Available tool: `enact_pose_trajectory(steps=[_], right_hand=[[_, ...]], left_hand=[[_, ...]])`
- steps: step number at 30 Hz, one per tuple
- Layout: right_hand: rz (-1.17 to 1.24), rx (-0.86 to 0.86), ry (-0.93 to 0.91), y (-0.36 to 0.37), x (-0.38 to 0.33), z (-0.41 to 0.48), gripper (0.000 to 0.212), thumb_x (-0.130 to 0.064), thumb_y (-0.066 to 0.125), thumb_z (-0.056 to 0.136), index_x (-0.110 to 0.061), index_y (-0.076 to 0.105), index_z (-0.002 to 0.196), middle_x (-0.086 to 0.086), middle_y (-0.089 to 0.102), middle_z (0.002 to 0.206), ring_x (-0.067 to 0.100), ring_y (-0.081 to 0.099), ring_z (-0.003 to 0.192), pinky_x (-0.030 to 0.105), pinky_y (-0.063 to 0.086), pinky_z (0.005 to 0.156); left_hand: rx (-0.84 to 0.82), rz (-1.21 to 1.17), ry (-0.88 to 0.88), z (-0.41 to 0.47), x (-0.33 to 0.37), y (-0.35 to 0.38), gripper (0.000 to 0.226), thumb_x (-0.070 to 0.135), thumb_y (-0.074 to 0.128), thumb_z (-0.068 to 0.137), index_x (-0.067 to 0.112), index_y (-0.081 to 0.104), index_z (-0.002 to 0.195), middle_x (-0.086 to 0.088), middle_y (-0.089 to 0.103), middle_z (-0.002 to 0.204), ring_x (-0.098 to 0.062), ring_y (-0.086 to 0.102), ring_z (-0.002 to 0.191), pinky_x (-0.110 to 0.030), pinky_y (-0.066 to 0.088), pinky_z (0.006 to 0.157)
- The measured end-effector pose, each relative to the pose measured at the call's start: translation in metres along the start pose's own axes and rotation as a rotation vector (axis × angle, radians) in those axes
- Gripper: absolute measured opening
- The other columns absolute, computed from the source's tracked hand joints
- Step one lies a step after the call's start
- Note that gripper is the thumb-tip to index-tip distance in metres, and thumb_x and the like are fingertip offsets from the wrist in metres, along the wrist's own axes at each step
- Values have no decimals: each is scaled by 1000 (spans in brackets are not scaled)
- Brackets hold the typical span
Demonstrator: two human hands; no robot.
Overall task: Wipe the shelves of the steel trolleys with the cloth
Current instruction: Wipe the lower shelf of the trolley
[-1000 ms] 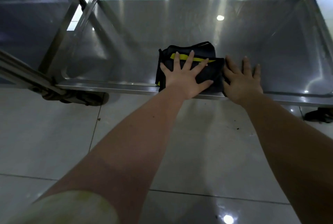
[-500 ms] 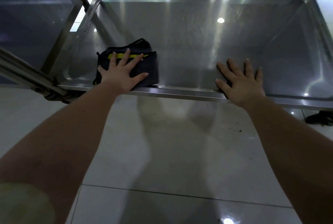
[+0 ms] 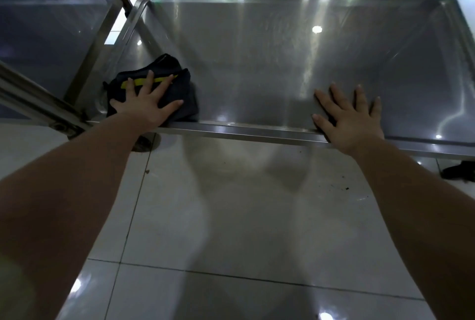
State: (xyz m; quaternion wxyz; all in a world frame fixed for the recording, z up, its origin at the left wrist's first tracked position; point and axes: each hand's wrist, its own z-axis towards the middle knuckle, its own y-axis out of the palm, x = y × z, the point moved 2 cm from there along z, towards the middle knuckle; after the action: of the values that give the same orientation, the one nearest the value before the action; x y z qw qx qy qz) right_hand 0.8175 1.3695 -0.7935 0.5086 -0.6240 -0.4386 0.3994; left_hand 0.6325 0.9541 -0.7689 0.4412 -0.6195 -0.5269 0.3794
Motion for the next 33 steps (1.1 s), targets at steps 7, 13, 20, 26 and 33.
enact_pose_trajectory(steps=[7,13,20,26,33], right_hand=[[-28,-12,-7,0,0,0,63,-74,4,88,-56,-13,146,-17,-13,162,36,-14,148,64,-8,114],[-2,-5,-9,0,6,-1,68,-75,-1,81,-56,-12,146,-18,-10,162,35,-10,149,64,-4,115],[8,-17,-8,1,5,-2,71,-81,0,79,-58,-10,145,-17,-8,163,34,-12,149,61,-8,115],[-13,-46,22,-3,-2,-1,64,-75,7,87,-57,-9,146,-16,-10,163,35,-13,149,64,-7,114],[40,-165,127,-15,-13,-10,58,-68,9,95,-54,-15,147,-11,-18,162,36,-17,148,63,-6,115]], left_hand=[[34,54,269,-31,132,15,76,89,18,78,64,-15,141,13,-22,161,-37,-18,147,-80,6,102],[20,59,438,-65,229,29,77,91,11,74,63,-11,142,14,-20,161,-37,-21,147,-81,-5,98],[22,11,54,-21,69,9,76,92,22,76,67,-11,140,20,-18,161,-30,-14,149,-77,5,107],[18,47,100,-26,92,15,74,91,17,76,69,-19,136,16,-21,161,-36,-14,148,-76,6,106],[-6,82,322,-69,213,24,73,88,12,79,62,-20,141,12,-26,160,-39,-23,146,-80,1,102]])
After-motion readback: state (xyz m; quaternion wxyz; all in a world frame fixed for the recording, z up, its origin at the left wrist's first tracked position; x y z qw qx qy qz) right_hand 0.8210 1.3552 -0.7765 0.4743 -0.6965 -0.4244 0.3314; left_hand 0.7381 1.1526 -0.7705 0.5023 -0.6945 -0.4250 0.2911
